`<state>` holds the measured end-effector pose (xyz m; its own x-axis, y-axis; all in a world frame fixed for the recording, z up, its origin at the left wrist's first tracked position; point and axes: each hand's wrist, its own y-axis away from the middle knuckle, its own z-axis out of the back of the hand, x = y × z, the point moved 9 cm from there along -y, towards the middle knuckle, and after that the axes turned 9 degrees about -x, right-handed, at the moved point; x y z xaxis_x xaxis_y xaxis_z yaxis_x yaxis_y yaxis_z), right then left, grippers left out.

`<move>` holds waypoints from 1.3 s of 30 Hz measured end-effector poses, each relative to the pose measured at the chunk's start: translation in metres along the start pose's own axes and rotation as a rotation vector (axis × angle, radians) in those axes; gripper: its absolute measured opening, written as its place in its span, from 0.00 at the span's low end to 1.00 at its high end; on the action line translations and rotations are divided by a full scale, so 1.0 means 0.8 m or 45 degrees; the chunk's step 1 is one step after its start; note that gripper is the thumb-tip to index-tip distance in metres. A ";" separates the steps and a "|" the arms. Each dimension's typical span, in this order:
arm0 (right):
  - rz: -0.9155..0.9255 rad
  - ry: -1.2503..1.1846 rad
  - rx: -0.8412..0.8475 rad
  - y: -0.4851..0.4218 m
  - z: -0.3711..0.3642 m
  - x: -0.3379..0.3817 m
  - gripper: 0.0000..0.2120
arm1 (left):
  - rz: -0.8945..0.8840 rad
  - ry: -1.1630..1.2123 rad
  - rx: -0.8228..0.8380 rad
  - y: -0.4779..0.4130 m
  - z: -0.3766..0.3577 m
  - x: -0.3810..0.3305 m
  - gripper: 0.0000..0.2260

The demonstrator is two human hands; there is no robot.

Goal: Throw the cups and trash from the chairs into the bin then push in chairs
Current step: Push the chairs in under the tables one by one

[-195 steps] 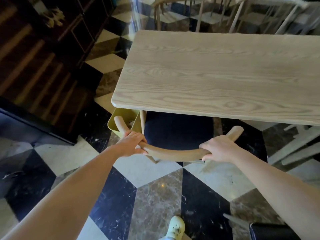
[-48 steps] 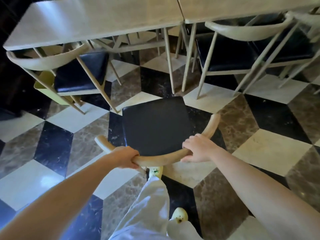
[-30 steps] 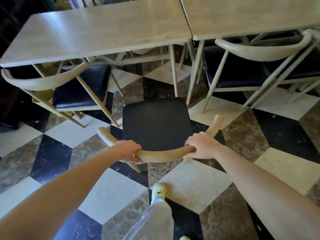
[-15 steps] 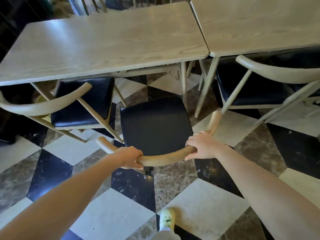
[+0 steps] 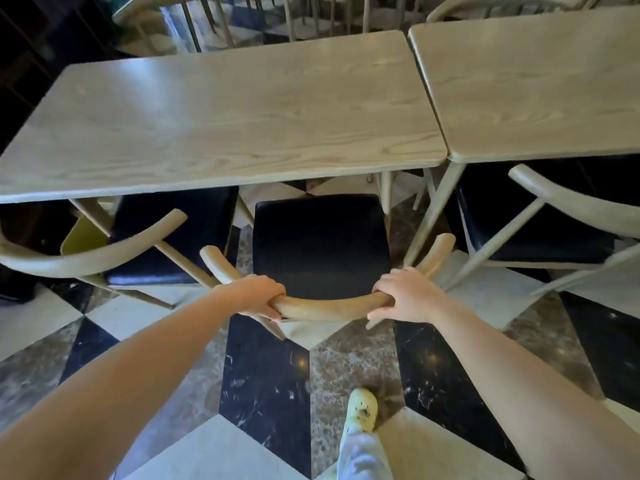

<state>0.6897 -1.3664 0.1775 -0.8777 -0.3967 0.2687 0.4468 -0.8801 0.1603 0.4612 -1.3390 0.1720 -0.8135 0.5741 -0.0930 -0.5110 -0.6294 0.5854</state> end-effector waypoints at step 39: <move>-0.073 0.093 -0.063 -0.145 0.037 -0.045 0.29 | 0.018 0.031 -0.213 -0.103 0.074 0.107 0.20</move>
<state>0.6747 -1.2423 0.1773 -0.9127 -0.3618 0.1902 0.3881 -0.9130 0.1256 0.4499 -1.2069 0.1630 -0.8264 0.5530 -0.1063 -0.5369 -0.7167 0.4451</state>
